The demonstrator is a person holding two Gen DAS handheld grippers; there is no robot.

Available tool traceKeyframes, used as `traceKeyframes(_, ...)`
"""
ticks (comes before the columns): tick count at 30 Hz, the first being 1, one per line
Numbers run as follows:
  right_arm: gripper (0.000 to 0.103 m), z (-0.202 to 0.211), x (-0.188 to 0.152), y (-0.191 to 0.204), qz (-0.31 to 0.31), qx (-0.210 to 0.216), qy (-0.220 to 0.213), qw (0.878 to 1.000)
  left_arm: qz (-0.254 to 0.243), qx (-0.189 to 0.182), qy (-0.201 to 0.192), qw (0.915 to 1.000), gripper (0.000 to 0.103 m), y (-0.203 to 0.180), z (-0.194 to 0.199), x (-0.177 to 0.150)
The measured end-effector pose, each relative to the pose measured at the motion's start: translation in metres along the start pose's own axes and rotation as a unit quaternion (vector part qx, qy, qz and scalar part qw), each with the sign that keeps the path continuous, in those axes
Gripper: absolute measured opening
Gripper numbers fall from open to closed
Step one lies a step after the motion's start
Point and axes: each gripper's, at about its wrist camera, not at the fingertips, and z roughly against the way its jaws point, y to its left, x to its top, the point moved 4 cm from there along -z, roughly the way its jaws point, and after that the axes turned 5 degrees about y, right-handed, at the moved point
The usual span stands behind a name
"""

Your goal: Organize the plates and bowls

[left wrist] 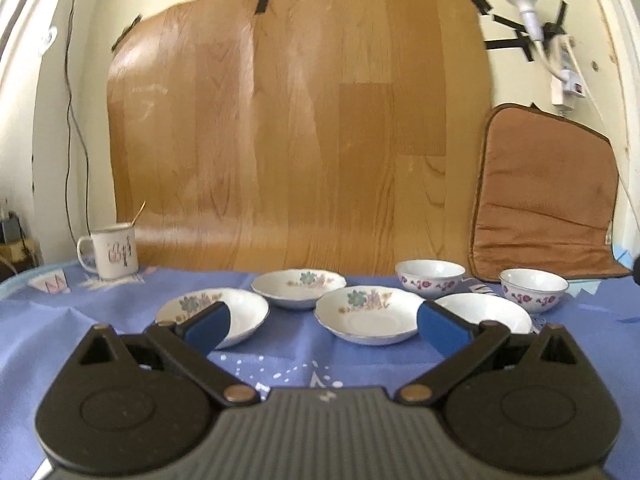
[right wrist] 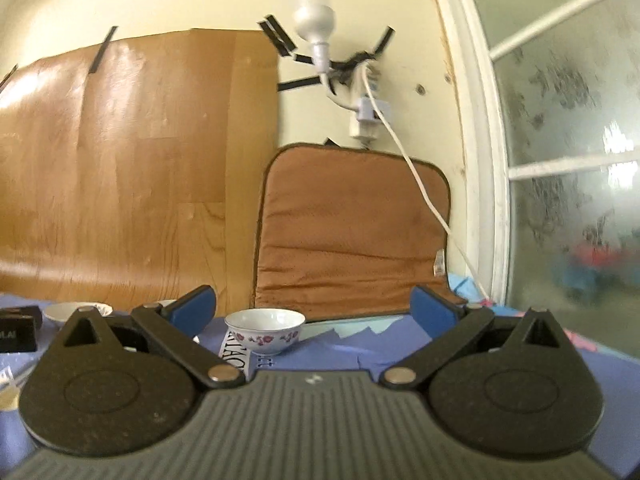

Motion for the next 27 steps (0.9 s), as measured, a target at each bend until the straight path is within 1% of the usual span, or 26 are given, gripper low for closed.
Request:
traceKeyframes(4, 0.103, 0.002, 0.002, -0.008, -0.010, 0.001, -0.005, 1.000, -0.033, 0.010, -0.034, 0.9988, 0.103, -0.012, 0.013, -0.002)
traceKeyframes(7, 0.103, 0.006, 0.000, -0.009, -0.016, -0.004, -0.005, 1.000, -0.033, 0.013, -0.045, 0.9984, 0.103, -0.013, 0.019, -0.002)
traceKeyframes(11, 0.103, 0.006, 0.000, -0.007, -0.012, -0.002, -0.007, 1.000, -0.018, 0.016, -0.024, 0.9994, 0.103, -0.008, 0.012, 0.000)
traceKeyframes(14, 0.103, 0.003, 0.000, -0.012, -0.029, 0.009, 0.006, 1.000, -0.012, 0.014, -0.010, 0.9998, 0.103, -0.004, 0.008, -0.001)
traceKeyframes(19, 0.103, -0.005, -0.004, -0.025, -0.078, 0.038, 0.048, 0.995, -0.005, 0.014, 0.015, 0.9998, 0.103, -0.001, 0.003, -0.002)
traceKeyframes(24, 0.103, -0.017, -0.012, -0.043, -0.148, 0.039, 0.093, 0.984, 0.021, 0.015, 0.044, 0.9987, 0.103, 0.008, -0.005, -0.004)
traceKeyframes(27, 0.103, -0.018, -0.014, -0.045, -0.169, 0.043, 0.101, 0.980, 0.030, 0.016, 0.054, 0.9979, 0.103, 0.012, -0.007, -0.004)
